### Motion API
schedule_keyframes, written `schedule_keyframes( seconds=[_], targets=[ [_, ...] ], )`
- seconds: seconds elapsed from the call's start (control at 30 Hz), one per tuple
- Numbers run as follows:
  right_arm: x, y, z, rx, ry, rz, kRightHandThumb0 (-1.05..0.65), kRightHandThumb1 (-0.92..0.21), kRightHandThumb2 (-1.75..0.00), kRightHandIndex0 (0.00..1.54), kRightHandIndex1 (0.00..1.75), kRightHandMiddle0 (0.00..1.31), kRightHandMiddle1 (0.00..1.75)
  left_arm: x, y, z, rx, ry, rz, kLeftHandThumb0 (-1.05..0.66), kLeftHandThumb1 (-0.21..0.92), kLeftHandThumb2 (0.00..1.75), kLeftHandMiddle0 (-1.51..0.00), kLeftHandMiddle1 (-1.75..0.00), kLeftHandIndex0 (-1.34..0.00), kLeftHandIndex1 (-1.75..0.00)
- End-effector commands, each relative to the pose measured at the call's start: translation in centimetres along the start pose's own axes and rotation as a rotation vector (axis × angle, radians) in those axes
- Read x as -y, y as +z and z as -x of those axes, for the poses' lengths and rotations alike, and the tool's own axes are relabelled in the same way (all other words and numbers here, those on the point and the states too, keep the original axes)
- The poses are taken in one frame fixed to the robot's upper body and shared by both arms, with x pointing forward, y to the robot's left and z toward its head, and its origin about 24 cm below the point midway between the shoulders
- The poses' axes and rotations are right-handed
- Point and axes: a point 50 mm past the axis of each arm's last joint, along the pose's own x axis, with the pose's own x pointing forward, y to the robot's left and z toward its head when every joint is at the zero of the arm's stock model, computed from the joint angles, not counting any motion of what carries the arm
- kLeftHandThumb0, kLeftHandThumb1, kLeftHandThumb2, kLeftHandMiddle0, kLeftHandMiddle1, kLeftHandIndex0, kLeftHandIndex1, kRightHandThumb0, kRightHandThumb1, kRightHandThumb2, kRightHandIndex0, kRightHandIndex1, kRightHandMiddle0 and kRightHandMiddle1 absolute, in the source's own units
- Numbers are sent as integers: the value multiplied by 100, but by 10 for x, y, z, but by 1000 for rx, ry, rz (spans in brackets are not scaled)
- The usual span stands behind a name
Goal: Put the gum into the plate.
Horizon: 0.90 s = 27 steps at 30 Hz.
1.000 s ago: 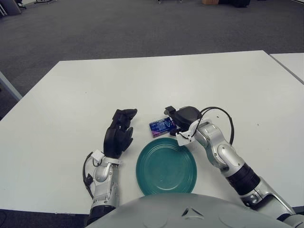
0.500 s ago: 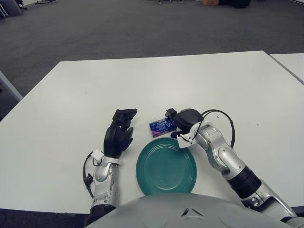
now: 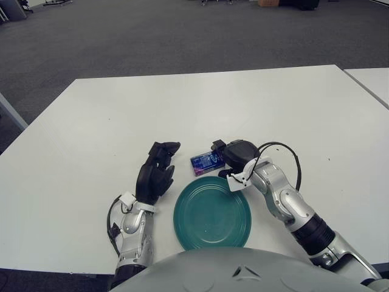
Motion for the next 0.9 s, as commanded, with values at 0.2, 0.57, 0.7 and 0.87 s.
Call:
schedule_keyframes(
  seconds=[0.2, 0.57, 0.7, 0.87],
  targets=[
    [-6, -3, -5, -3, 24, -3, -77, -92, -63, 46, 6, 0, 75, -3, -7, 12, -58, 26, -8, -105, 92, 39, -10, -80, -8, -130],
    [-7, -4, -6, -6, 31, -3, -76, -92, -63, 48, 6, 0, 76, -1, -5, 10, -20, 23, -33, -104, 92, 60, -14, -81, -11, -136],
    [-8, -4, -7, -6, 38, -3, -75, -92, -63, 47, 6, 0, 76, -2, -4, 9, -15, 26, -10, -99, 92, 52, -15, -91, -24, -141],
    [-9, -4, -9, -3, 40, -1, -75, -92, -65, 48, 7, 0, 78, -2, -3, 9, -26, 14, 17, -98, 92, 43, -16, -99, -30, -138]
  ],
)
